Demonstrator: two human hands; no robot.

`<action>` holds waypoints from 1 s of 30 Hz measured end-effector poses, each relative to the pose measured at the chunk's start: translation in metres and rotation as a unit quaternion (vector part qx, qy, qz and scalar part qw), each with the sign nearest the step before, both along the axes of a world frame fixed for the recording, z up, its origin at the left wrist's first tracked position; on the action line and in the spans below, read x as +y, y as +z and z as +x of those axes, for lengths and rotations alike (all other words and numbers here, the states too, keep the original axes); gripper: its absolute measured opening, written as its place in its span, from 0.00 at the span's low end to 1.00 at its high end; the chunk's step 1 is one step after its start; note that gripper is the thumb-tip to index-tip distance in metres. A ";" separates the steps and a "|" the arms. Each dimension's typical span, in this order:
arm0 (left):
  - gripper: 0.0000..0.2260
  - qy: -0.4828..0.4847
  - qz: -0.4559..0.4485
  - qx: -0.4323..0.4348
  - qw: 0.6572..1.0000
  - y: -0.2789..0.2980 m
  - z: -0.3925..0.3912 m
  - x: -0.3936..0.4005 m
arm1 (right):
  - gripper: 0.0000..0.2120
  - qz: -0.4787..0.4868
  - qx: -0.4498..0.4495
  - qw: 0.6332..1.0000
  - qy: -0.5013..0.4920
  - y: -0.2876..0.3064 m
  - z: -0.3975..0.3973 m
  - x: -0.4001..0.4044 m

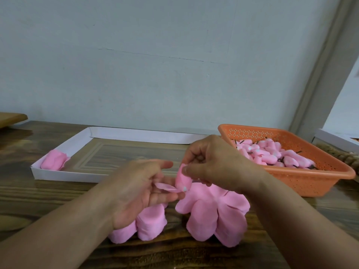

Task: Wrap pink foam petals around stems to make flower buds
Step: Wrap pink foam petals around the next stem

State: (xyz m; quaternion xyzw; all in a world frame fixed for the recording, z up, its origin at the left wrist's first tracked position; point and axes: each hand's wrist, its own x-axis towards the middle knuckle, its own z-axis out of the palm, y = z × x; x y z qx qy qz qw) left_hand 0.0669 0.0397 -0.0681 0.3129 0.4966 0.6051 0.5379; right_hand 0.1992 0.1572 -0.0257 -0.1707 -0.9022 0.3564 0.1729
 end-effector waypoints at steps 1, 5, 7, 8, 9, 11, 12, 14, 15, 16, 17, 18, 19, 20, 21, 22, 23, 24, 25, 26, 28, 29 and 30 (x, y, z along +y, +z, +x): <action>0.17 0.000 -0.001 -0.003 1.000 0.001 0.000 -0.001 | 0.06 0.002 -0.001 1.000 -0.003 0.000 0.000 0.000; 0.20 0.000 -0.013 -0.045 0.999 0.005 -0.001 -0.001 | 0.04 -0.004 -0.001 1.000 -0.003 0.002 0.003 0.002; 0.21 0.010 -0.016 -0.014 1.000 0.004 0.000 -0.001 | 0.05 0.027 -0.014 0.999 0.008 0.001 0.002 0.000; 0.21 0.011 -0.016 0.014 1.000 0.002 0.002 -0.001 | 0.05 0.045 -0.019 0.999 0.013 0.000 0.001 -0.001; 0.22 0.013 -0.016 0.045 0.999 0.000 0.003 0.000 | 0.05 0.059 -0.022 0.998 0.016 0.000 0.000 -0.003; 0.23 0.018 -0.010 0.076 0.997 -0.002 0.005 0.000 | 0.04 0.076 -0.021 0.997 0.015 -0.001 -0.001 -0.005; 0.21 0.021 -0.004 0.068 0.997 -0.002 0.005 0.000 | 0.05 0.086 -0.018 0.996 0.009 0.000 0.000 -0.005; 0.17 0.026 0.011 0.008 1.000 -0.001 0.003 0.000 | 0.07 0.086 -0.006 0.996 -0.008 0.001 0.001 -0.004; 0.17 0.027 0.020 -0.024 0.999 0.000 0.002 0.000 | 0.07 0.072 0.003 0.997 -0.012 0.003 0.001 -0.003; 0.17 0.027 0.031 -0.049 0.998 0.000 0.001 0.000 | 0.06 0.056 0.011 0.998 -0.016 0.004 0.002 -0.001; 0.18 0.027 0.043 -0.066 0.997 0.000 0.000 0.000 | 0.06 0.043 0.017 0.999 -0.020 0.006 0.003 0.000; 0.17 0.026 0.054 -0.075 0.995 0.000 0.000 -0.001 | 0.07 0.032 0.021 0.999 -0.024 0.007 0.004 0.000; 0.16 0.023 0.062 -0.076 0.995 0.000 0.001 -0.001 | 0.08 0.025 0.025 0.999 -0.026 0.008 0.005 0.001; 0.15 0.015 0.067 -0.066 0.995 0.000 0.001 -0.001 | 0.09 0.021 0.029 0.999 -0.027 0.009 0.006 0.001; 0.16 0.003 0.069 -0.047 0.996 -0.001 0.000 -0.001 | 0.10 0.017 0.033 0.999 -0.026 0.009 0.007 0.002; 0.18 -0.008 0.071 -0.027 0.997 -0.002 0.000 -0.001 | 0.11 0.013 0.038 0.999 -0.025 0.010 0.007 0.002; 0.19 -0.016 0.071 -0.012 0.997 -0.004 -0.001 -0.001 | 0.11 0.008 0.041 0.999 -0.025 0.011 0.008 0.003; 0.19 -0.021 0.069 -0.007 0.997 -0.004 -0.002 -0.001 | 0.11 0.003 0.045 0.999 -0.025 0.011 0.008 0.003; 0.19 -0.028 0.066 -0.007 0.997 -0.003 -0.002 -0.001 | 0.11 0.000 0.048 0.999 -0.026 0.012 0.009 0.005; 0.19 -0.038 0.064 -0.008 0.997 -0.002 -0.003 -0.002 | 0.10 -0.002 0.051 0.998 -0.027 0.012 0.010 0.006; 0.21 -0.057 0.066 0.006 0.996 -0.001 -0.004 -0.003 | 0.09 -0.006 0.055 0.998 -0.028 0.013 0.011 0.007; 0.22 -0.064 0.067 0.020 0.995 -0.001 -0.005 -0.003 | 0.09 -0.011 0.056 0.998 -0.027 0.013 0.012 0.007; 0.22 -0.066 0.069 0.035 0.995 -0.001 -0.004 -0.004 | 0.09 -0.018 0.056 0.998 -0.024 0.014 0.012 0.006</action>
